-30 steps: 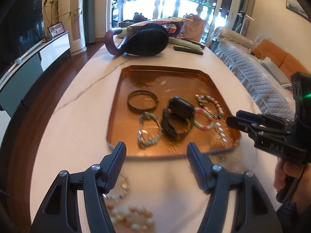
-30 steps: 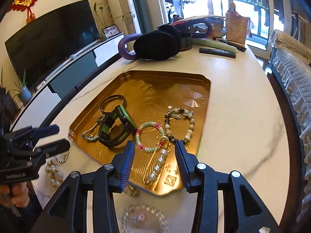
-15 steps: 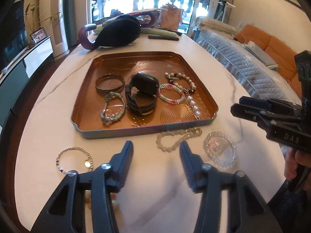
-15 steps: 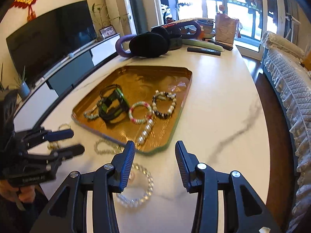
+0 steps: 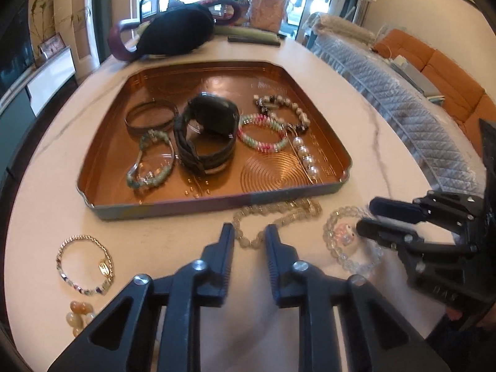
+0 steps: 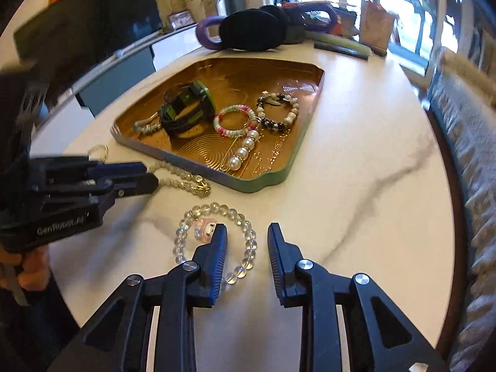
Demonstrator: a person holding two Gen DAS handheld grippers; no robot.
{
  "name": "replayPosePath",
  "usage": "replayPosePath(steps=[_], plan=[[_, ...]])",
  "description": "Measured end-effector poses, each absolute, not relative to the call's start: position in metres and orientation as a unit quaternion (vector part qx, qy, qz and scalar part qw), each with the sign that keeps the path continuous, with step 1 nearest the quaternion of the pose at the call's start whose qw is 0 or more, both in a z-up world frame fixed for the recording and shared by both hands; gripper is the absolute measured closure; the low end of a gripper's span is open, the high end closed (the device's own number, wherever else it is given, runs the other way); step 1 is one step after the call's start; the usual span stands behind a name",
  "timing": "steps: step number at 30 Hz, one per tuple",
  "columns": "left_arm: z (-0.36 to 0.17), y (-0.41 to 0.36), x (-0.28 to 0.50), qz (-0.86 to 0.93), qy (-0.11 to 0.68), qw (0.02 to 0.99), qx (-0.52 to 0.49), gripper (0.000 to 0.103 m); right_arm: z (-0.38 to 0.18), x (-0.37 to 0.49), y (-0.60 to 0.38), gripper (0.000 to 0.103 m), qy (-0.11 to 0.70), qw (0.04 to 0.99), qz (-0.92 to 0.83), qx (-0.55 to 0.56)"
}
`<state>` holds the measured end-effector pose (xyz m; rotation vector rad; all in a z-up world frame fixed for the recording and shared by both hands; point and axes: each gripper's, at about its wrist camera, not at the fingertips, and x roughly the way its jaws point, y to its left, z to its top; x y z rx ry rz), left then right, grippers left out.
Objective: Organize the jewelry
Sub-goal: 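Grasp the pale bead strand with the left tool while the right tool grasps the clear crystal bracelet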
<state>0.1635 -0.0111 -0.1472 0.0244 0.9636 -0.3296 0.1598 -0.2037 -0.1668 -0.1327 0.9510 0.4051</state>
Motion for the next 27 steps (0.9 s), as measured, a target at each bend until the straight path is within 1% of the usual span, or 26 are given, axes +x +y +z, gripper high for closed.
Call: replayPosePath(steps=[1,3,4,9,10,11,14,21,24,26,27], plan=[[-0.147,-0.012,0.164,-0.154,0.462,0.874,0.015,0.090,-0.168,0.158,-0.199,0.082,0.448,0.870,0.188,-0.086],[-0.147,-0.010,0.166,-0.153,0.463,0.873,0.010,0.090,-0.167,0.157,-0.197,0.090,0.444,0.871,0.189,-0.091],[-0.147,-0.009,0.166,-0.150,0.466,0.872,0.005,0.091,-0.167,0.159,-0.198,0.096,0.445,0.871,0.187,-0.089],[-0.146,0.000,0.161,-0.138,0.474,0.870,-0.002,0.091,-0.166,0.164,-0.205,0.097,0.451,0.870,0.188,-0.064],[-0.145,0.003,0.159,-0.139,0.473,0.870,-0.005,0.094,-0.165,0.163,-0.206,0.097,0.449,0.871,0.189,-0.059],[-0.143,0.005,0.158,-0.141,0.470,0.871,-0.009,0.103,-0.163,0.163,-0.206,0.097,0.447,0.872,0.190,-0.058],[-0.138,0.015,0.155,-0.143,0.468,0.871,-0.025,0.103,-0.155,0.161,-0.205,0.097,0.438,0.874,0.201,-0.055],[-0.135,0.021,0.152,-0.149,0.469,0.870,-0.028,0.103,-0.139,0.158,-0.199,0.097,0.417,0.884,0.205,-0.058],[-0.137,0.020,0.152,-0.131,0.466,0.875,-0.018,0.097,-0.138,0.160,-0.197,0.097,0.419,0.882,0.208,-0.055],[-0.139,0.019,0.154,-0.132,0.468,0.874,-0.020,0.090,-0.139,0.162,-0.196,0.097,0.421,0.882,0.206,-0.058],[-0.139,0.018,0.155,-0.134,0.467,0.874,-0.017,0.089,-0.141,0.163,-0.196,0.097,0.424,0.880,0.206,-0.059]])
